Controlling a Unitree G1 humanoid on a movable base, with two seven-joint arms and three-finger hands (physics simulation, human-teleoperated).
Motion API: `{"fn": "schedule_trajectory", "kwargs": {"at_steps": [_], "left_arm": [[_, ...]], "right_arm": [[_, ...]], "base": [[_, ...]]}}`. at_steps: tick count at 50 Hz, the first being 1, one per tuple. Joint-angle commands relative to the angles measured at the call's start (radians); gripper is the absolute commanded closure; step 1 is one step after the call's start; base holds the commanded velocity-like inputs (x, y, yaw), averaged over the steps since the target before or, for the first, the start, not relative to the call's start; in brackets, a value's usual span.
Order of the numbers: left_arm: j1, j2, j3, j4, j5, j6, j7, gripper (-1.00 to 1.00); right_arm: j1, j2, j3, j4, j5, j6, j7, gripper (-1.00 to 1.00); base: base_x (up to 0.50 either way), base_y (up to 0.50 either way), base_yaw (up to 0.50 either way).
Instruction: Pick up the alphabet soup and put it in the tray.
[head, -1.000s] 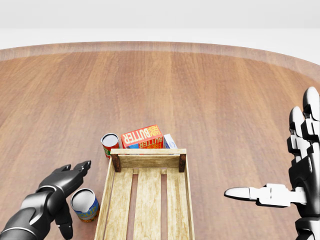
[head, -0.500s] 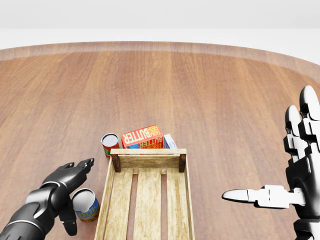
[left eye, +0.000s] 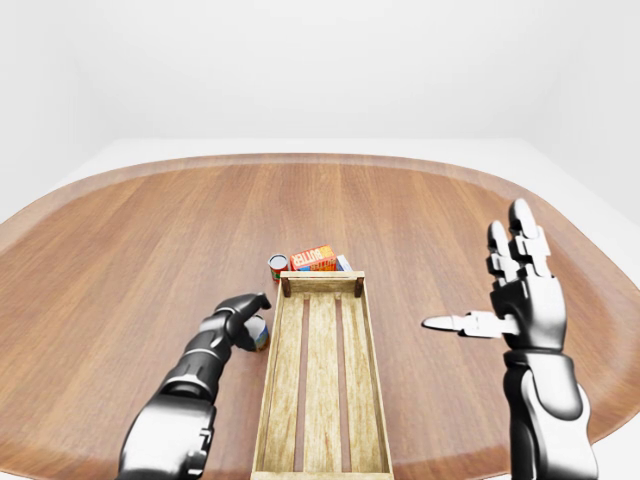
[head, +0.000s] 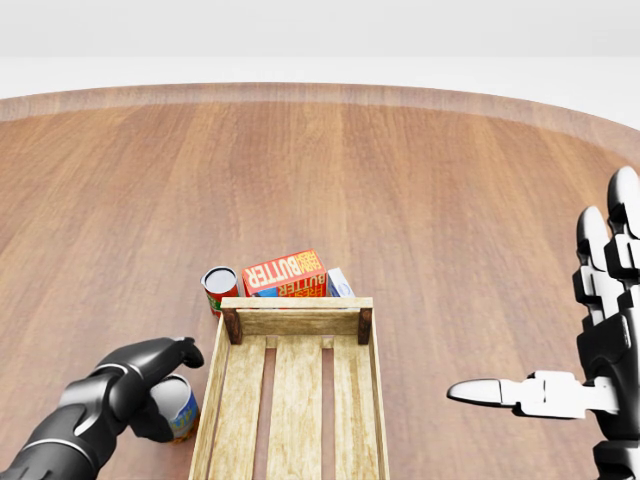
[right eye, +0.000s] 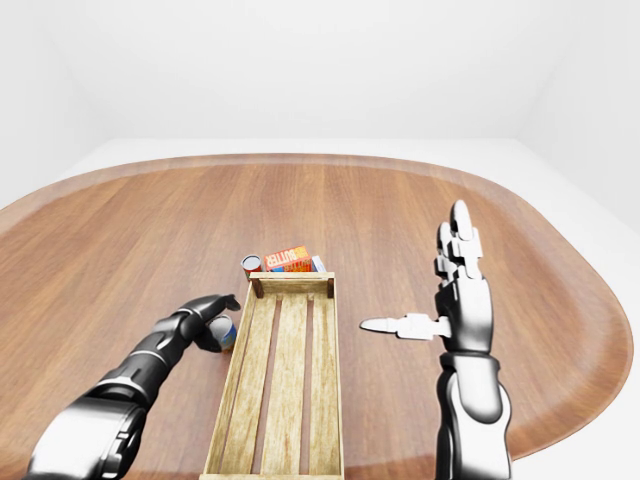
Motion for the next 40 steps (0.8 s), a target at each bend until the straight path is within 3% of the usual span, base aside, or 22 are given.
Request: {"fn": "schedule_trajectory", "kwargs": {"at_steps": [1, 17, 21, 23, 32, 35, 36, 40], "left_arm": [[0.013, -0.007, -0.005, -0.002, 0.002, 0.0, 0.003, 0.93], [0.032, 0.002, 0.002, -0.031, -0.006, 0.0, -0.005, 0.92], [0.051, 0.023, 0.01, -0.066, -0.005, 0.0, -0.011, 0.92], [0.043, 0.038, 0.003, -0.048, 0.023, 0.0, 0.031, 0.92], [0.059, 0.127, 0.051, -0.092, 0.012, 0.0, -0.005, 0.92], [0.059, 0.139, 0.055, -0.086, 0.011, 0.0, 0.032, 0.92], [0.061, 0.155, 0.066, -0.148, 0.003, 0.0, -0.009, 0.92], [0.069, 0.177, 0.096, -0.231, -0.02, 0.0, -0.039, 0.92]], "right_arm": [[0.007, 0.005, -0.001, -0.024, 0.003, 0.0, 0.004, -1.0], [0.015, 0.009, 0.0, -0.029, 0.004, 0.0, 0.008, -1.0], [0.019, 0.011, 0.001, -0.024, 0.003, 0.0, 0.009, -1.0], [0.02, 0.012, 0.002, -0.02, 0.002, 0.0, 0.01, -1.0], [0.012, 0.012, 0.019, 0.003, -0.002, 0.0, 0.007, -1.0], [0.014, 0.011, 0.023, 0.004, -0.002, 0.0, 0.005, -1.0], [0.014, 0.01, 0.023, 0.003, -0.001, 0.0, 0.006, -1.0], [0.013, 0.009, 0.021, 0.003, 0.001, 0.0, 0.006, -1.0]], "base": [[0.0, 0.0, 0.0], [0.0, 0.0, 0.0], [0.0, 0.0, 0.0], [0.0, 0.0, 0.0], [0.0, 0.0, 0.0], [0.0, 0.0, 0.0], [0.0, 0.0, 0.0], [0.0, 0.0, 0.0]]}}
